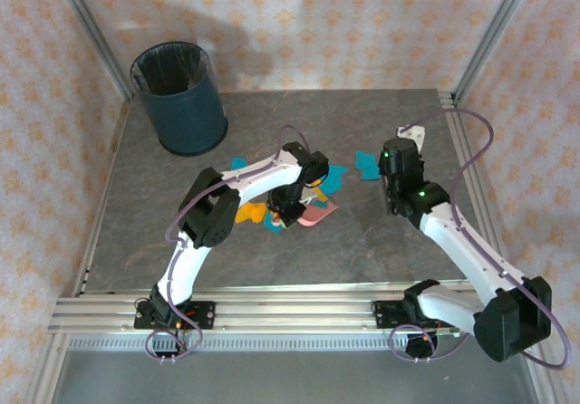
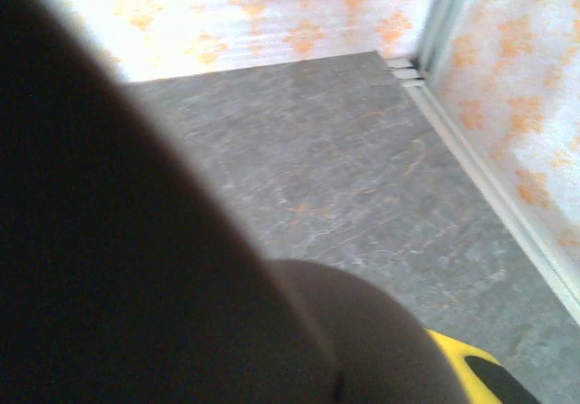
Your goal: Sweep away the paper scraps from the table
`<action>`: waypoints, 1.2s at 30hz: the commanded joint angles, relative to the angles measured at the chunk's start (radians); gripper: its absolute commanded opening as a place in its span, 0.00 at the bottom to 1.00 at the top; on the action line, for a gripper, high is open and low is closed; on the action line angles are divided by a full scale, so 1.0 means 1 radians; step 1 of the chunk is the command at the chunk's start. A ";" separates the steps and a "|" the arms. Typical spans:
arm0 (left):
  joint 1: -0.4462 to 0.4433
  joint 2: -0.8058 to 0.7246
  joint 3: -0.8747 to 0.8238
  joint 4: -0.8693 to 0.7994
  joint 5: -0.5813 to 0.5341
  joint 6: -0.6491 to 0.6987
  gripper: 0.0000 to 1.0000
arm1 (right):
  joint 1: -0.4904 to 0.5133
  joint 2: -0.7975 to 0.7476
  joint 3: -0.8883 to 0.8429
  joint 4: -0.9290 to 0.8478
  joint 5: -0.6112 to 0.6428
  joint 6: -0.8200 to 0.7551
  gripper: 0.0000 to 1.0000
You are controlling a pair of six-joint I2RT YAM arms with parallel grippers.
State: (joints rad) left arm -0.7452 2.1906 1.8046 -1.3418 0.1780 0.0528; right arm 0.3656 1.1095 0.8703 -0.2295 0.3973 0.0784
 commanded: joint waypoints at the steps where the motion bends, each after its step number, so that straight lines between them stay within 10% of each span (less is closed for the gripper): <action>1: 0.009 -0.026 -0.011 -0.014 -0.009 -0.009 0.00 | -0.035 0.036 0.027 0.079 0.111 0.029 0.00; 20: 0.014 -0.020 0.002 -0.030 -0.009 -0.006 0.00 | -0.082 0.325 0.123 0.253 0.099 -0.096 0.00; 36: 0.013 -0.008 0.013 -0.033 -0.003 -0.004 0.00 | -0.040 0.357 0.071 0.277 -0.346 -0.350 0.00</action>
State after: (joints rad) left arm -0.7433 2.1906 1.8046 -1.3422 0.1783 0.0532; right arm 0.3023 1.4670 0.9649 0.0765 0.1883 -0.2134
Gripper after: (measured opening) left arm 0.230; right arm 0.259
